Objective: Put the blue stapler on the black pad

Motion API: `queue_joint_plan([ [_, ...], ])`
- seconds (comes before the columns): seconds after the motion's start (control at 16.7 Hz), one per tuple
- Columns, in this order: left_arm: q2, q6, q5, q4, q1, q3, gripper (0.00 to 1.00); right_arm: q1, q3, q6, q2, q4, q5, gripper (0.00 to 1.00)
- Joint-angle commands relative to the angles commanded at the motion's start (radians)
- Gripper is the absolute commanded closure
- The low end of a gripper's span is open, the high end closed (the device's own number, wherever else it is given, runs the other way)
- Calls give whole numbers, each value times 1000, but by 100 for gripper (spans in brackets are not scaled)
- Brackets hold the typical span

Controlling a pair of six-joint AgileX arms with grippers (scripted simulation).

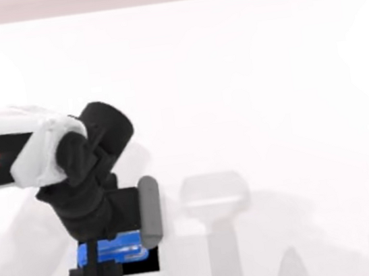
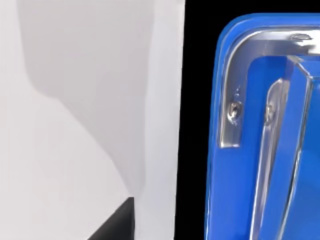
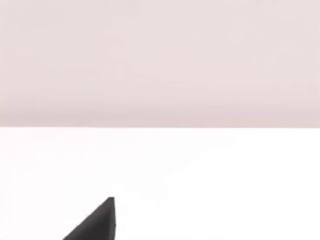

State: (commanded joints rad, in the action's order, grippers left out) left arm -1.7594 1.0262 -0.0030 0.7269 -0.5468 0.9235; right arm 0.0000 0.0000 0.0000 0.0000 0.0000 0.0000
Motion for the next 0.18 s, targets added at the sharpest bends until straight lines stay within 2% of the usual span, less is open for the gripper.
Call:
queue_joint_plan([
  [0.18,0,0,0,0,0,0,0,0,0,0,0,0,0,0],
])
